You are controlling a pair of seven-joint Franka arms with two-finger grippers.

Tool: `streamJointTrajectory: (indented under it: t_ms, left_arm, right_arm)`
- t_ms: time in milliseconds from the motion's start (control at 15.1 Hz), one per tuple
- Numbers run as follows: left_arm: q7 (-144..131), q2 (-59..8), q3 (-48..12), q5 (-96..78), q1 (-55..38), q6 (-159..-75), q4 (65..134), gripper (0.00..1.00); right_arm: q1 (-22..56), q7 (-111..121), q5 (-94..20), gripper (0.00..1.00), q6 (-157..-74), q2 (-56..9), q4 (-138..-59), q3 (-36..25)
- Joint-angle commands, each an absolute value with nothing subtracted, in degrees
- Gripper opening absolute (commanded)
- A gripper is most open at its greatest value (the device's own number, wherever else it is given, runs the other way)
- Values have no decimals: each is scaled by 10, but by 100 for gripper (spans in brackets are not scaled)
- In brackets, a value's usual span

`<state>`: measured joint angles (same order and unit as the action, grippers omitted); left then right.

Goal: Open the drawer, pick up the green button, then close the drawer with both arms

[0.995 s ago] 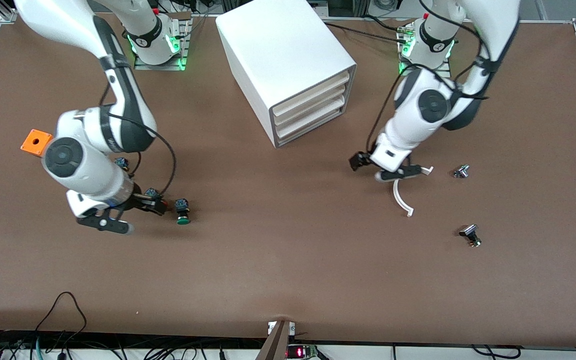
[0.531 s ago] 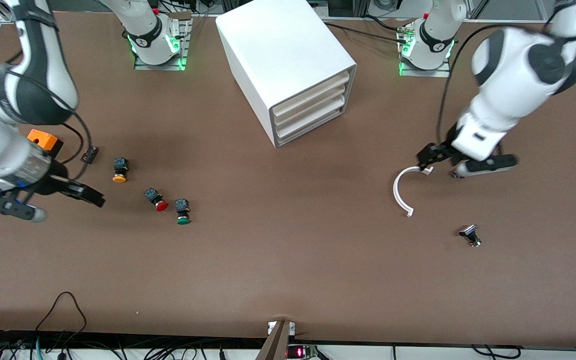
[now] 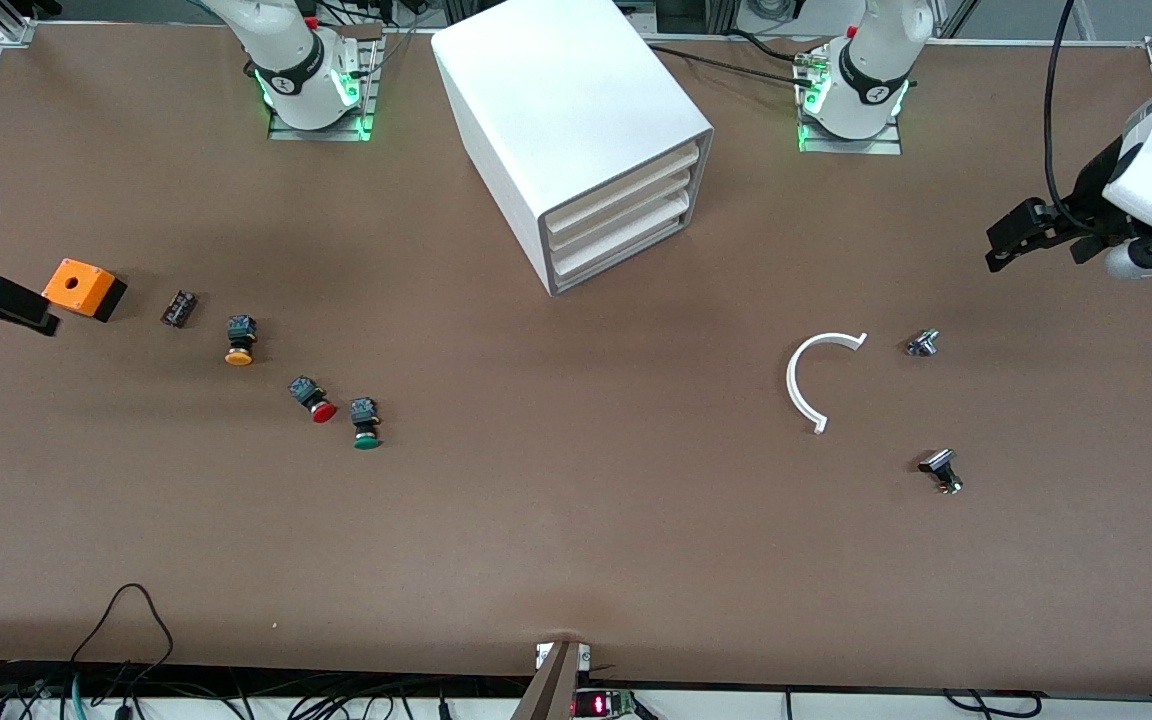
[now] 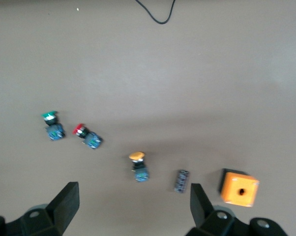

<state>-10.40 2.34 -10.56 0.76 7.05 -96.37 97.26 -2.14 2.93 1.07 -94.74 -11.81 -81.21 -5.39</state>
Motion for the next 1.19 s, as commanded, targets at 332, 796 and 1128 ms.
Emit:
streamJointTrajectory:
  t_ms: [332, 796, 1128]
  left_arm:
    - [-96, -12, -107, 27, 69, -947, 933, 100]
    - [-98, -11, -113, 25, 69, -938, 930, 100]
    - [-98, -10, -113, 25, 69, -934, 930, 100]
  right_arm:
    - [-22, 15, 10, 100, -880, -81, -823, -66]
    - [-19, 11, 12, 100, -911, -1, -928, -65]
    - [-19, 11, 11, 100, -913, 2, -926, -65]
